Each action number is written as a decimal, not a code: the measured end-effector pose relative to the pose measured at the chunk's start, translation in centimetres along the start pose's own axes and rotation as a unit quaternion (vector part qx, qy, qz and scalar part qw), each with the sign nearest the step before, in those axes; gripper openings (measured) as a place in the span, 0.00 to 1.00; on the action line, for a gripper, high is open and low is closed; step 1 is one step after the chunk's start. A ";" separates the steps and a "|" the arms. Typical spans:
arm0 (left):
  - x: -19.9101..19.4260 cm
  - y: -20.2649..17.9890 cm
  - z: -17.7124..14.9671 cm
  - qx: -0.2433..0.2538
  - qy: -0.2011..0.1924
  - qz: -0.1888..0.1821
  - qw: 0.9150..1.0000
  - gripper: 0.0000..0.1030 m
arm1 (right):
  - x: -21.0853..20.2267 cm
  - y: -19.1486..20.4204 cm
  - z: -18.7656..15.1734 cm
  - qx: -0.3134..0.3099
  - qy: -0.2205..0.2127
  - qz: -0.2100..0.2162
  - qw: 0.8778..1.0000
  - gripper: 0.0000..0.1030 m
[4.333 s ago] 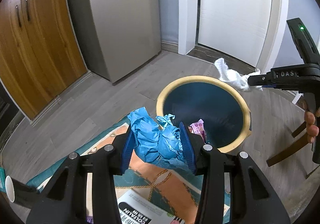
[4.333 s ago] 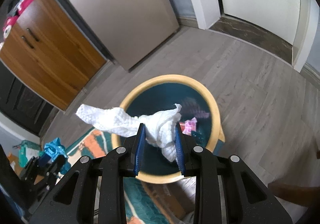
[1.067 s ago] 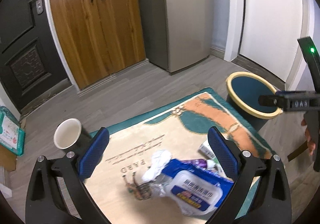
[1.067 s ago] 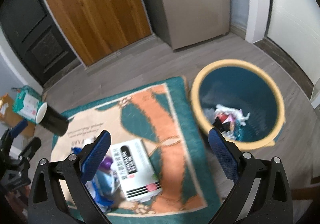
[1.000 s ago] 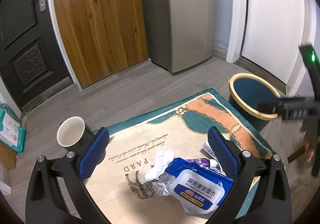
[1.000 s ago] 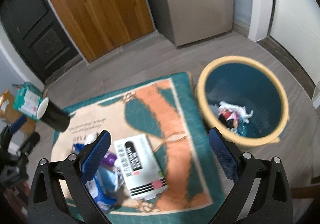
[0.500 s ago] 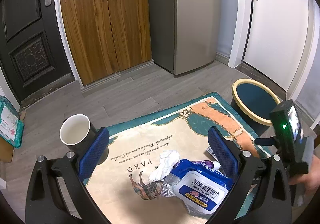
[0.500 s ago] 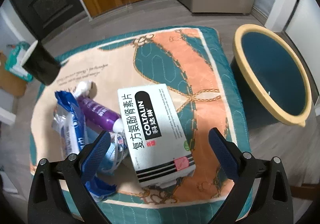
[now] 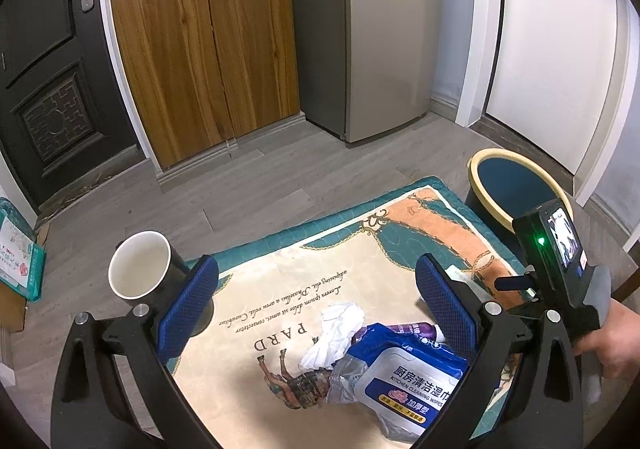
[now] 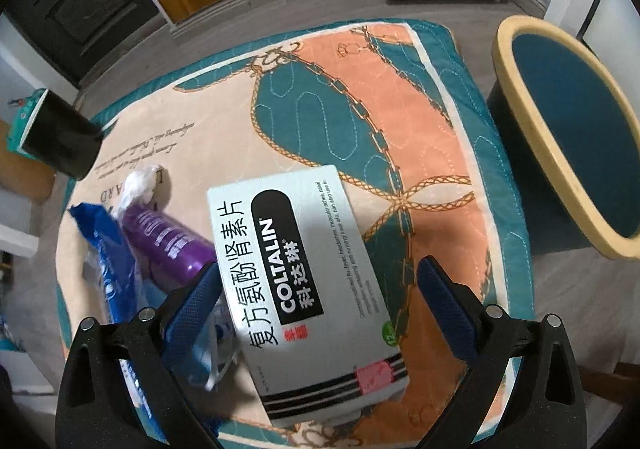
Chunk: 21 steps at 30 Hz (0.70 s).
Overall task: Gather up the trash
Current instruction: 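Grasp the white COLTALIN medicine box with right tool while left tool grasps the blue wipes pack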
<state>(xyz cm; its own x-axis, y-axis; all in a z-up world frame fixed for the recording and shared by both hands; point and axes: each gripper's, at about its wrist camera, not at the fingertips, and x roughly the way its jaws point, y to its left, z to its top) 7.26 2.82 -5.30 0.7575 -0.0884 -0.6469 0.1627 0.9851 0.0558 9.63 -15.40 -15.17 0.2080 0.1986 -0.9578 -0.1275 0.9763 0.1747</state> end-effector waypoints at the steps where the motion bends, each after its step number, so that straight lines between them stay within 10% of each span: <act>1: 0.2 0.0 0.0 0.001 0.002 0.000 1.000 0.94 | 0.2 0.0 0.1 -0.001 0.002 0.001 1.000 0.93; 5: 1.1 -0.2 0.0 0.007 0.011 0.000 1.000 0.94 | 0.7 0.2 0.3 -0.009 0.005 -0.017 1.000 0.76; 21: 3.2 -2.8 -1.7 0.019 0.069 0.006 0.997 0.94 | -7.9 -2.4 2.1 0.046 -0.091 -0.006 0.995 0.75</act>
<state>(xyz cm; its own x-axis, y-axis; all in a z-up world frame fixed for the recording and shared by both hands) 8.10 0.07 -8.81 0.6649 -0.0536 -0.7450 0.1807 0.9793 0.0908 10.28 -19.18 -7.53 0.3824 0.1910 -0.9040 -0.0374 0.9808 0.1914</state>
